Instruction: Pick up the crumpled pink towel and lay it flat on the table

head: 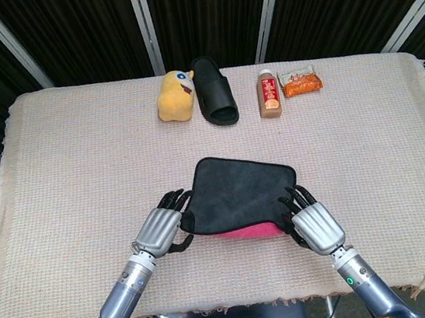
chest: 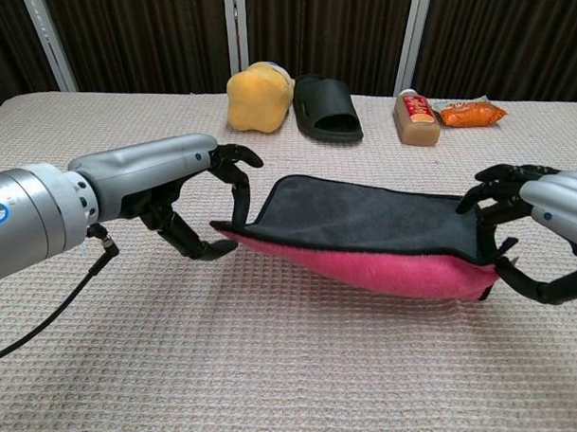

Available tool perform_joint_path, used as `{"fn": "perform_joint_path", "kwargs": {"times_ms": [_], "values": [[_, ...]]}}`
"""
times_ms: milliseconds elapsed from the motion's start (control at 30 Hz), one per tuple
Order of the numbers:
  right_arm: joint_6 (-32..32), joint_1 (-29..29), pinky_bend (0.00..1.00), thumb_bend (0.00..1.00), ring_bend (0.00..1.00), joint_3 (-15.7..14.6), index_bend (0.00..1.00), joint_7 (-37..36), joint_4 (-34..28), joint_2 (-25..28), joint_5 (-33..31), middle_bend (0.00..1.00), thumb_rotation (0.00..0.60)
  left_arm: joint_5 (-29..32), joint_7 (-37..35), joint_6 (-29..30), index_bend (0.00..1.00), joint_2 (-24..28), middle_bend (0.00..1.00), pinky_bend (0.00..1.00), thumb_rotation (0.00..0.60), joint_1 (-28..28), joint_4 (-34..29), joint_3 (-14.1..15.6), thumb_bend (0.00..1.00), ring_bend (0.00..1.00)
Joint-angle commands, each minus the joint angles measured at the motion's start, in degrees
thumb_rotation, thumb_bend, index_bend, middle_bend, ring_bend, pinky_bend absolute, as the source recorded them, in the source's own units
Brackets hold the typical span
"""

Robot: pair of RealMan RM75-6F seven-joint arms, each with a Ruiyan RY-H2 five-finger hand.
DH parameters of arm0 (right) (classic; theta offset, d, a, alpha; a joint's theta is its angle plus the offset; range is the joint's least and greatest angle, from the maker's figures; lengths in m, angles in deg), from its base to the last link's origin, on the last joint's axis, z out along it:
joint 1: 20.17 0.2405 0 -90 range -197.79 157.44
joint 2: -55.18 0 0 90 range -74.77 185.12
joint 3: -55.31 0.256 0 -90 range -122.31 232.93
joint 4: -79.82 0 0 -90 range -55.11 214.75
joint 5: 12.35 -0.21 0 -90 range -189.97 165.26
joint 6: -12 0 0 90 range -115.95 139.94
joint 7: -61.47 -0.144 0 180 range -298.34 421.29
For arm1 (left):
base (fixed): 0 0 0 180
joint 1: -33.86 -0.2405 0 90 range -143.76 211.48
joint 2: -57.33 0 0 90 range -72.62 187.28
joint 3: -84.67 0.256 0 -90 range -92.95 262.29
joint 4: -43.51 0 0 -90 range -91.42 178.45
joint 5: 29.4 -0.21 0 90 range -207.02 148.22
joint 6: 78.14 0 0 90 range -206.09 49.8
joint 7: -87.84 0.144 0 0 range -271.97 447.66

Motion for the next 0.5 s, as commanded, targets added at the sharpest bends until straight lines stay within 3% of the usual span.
{"fn": "perform_joint_path", "kwargs": {"times_ms": [33, 133, 200, 333, 500], "values": [[1.5, -0.2, 0.06, 0.46, 0.0, -0.5, 0.29, 1.8, -0.7, 0.7, -1.5, 0.14, 0.6, 1.7, 2.2, -1.3, 0.27, 0.8, 0.0, 0.01, 0.6, 0.3, -0.6, 0.7, 0.19, 0.0], [3.0, -0.5, 0.04, 0.37, 0.0, -0.5, 0.13, 4.0, -2.1, 1.5, -4.2, 0.07, 0.6, 3.8, 3.8, -2.4, 0.13, 1.3, 0.0, 0.0, 0.6, 0.5, -1.3, 0.9, 0.13, 0.0], [4.0, -0.7, 0.02, 0.29, 0.0, -0.9, 0.04, 5.8, -3.2, 2.4, -5.8, 0.04, 0.6, 4.8, 4.7, -3.1, 0.09, 1.8, 0.0, 0.0, 0.6, 0.7, -1.8, 1.2, 0.1, 0.0], [4.6, -1.1, 0.0, 0.22, 0.0, -1.2, 0.0, 7.3, -5.6, 3.8, -7.2, 0.0, 0.6, 5.8, 4.7, -3.6, 0.04, 2.8, 0.0, 0.0, 0.6, 0.6, -3.0, 0.9, 0.07, 0.0], [2.9, -2.1, 0.0, 0.21, 0.0, -0.4, 0.0, 5.3, -7.2, 5.5, -6.9, 0.0, 0.6, 5.2, 3.1, -3.1, 0.02, 4.8, 0.0, 0.0, 0.6, -0.5, -4.2, 0.7, 0.07, 0.0]]}}
